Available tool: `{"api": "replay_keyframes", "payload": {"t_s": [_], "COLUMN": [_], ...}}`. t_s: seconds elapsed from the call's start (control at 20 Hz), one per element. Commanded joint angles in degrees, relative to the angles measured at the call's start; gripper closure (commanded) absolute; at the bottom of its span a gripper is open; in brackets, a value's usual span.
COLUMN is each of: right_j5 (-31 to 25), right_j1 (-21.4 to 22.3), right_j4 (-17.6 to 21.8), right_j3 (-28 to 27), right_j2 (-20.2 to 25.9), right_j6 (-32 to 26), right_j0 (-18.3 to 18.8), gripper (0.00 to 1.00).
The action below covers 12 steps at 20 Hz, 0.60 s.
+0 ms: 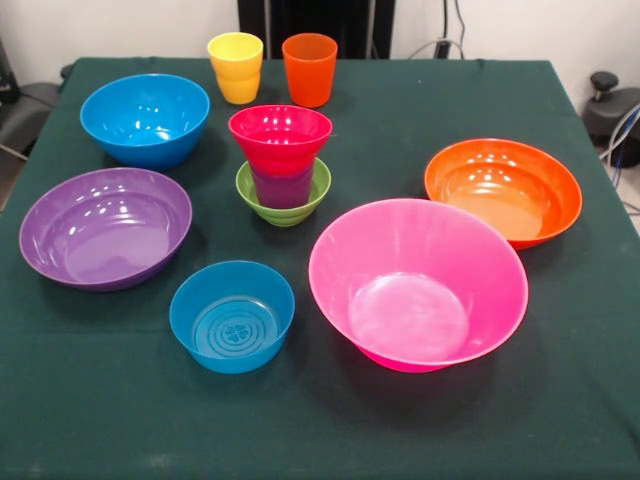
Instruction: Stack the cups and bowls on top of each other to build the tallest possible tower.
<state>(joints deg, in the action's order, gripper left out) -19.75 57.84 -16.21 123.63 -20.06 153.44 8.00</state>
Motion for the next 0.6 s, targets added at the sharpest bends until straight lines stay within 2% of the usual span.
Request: {"api": "replay_keyframes", "payload": {"t_s": [0.05, 0.2, 0.35, 0.4, 0.45, 0.6], "right_j5": [7.2, 10.1, 9.1, 7.4, 6.0, 0.8], "right_j1": [-5.4, -7.3, -8.0, -8.1, -7.4, -4.3], "right_j4": [5.7, 7.7, 11.0, 13.7, 16.2, 25.6], "right_j3": [6.4, 6.2, 4.6, 2.7, 1.9, -0.2], "right_j2": [10.4, 12.7, 12.9, 11.3, 12.1, 20.2], "right_j6": [-5.3, -4.3, -5.6, -7.6, -10.8, -24.5], "right_j0": [3.2, 5.4, 5.8, 4.8, 5.9, 13.8], "gripper": [1.0, 1.0, 1.0, 1.0, 1.0, 1.0]}}
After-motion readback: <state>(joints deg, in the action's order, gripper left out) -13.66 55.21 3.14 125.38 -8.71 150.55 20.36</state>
